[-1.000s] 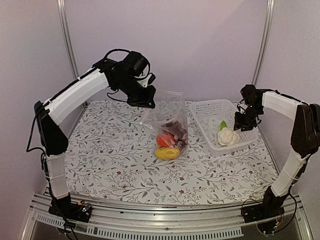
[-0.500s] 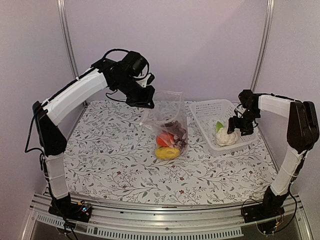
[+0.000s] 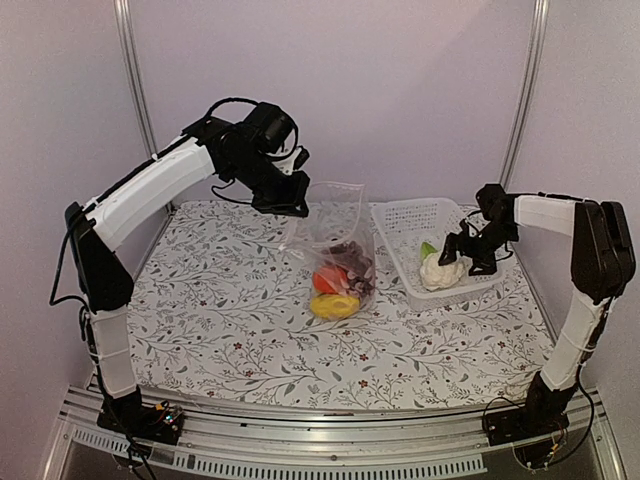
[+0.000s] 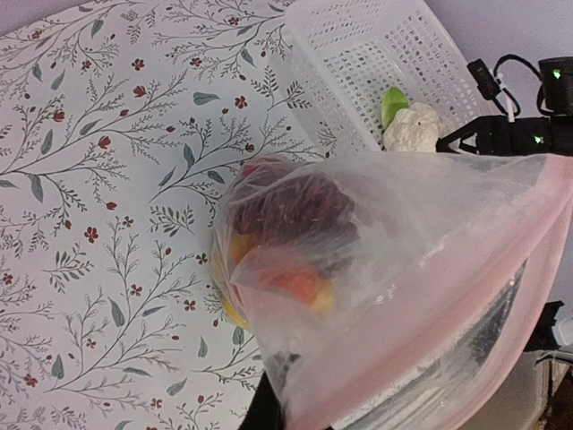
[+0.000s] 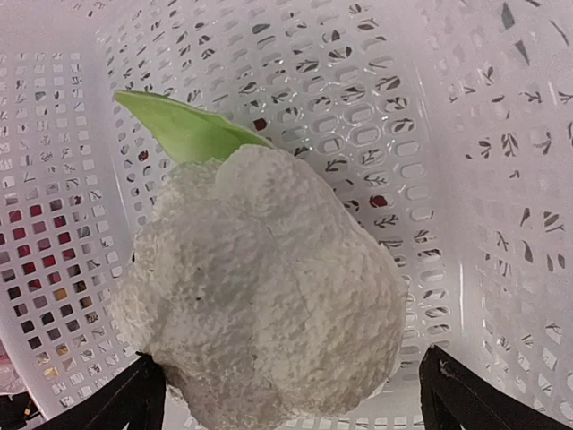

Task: Place the food in the zip-top bag and seal the zipper
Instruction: Pick up the fake vegetable from the bin.

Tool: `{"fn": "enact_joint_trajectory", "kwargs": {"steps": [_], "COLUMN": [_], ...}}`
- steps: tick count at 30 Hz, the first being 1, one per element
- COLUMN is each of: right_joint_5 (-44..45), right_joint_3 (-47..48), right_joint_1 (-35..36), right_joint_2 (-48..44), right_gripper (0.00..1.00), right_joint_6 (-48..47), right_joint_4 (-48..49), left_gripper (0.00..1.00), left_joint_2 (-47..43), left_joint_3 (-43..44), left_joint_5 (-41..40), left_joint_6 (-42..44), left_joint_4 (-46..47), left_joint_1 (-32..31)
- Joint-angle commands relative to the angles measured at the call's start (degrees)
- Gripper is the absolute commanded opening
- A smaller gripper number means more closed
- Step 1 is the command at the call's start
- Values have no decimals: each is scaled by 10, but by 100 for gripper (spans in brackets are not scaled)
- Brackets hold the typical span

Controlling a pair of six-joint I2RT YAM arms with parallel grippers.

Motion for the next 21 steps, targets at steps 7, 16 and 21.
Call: {"fn": "enact_joint_trajectory", "kwargs": {"steps": [7,16,21], "right_joint_5": [-88,-87,-72], "right_joint_3": [-10,23,84], "right_joint_1": [2,2,19], "right_joint_2": [33,-7,-39], "right_gripper": [85,51,42], "right_joint_6": [25,36,34], "right_joint_4": [57,50,3], "left_gripper": [0,0,0], "left_joint_2": [-13,-17,-18], "left_joint_3": [-6,-8,-7], "left_joint_5": [2,-1,1], "left_joint_6": [5,5,3], "left_joint_4": [3,2,3], "left_joint_1": [7,8,7]}}
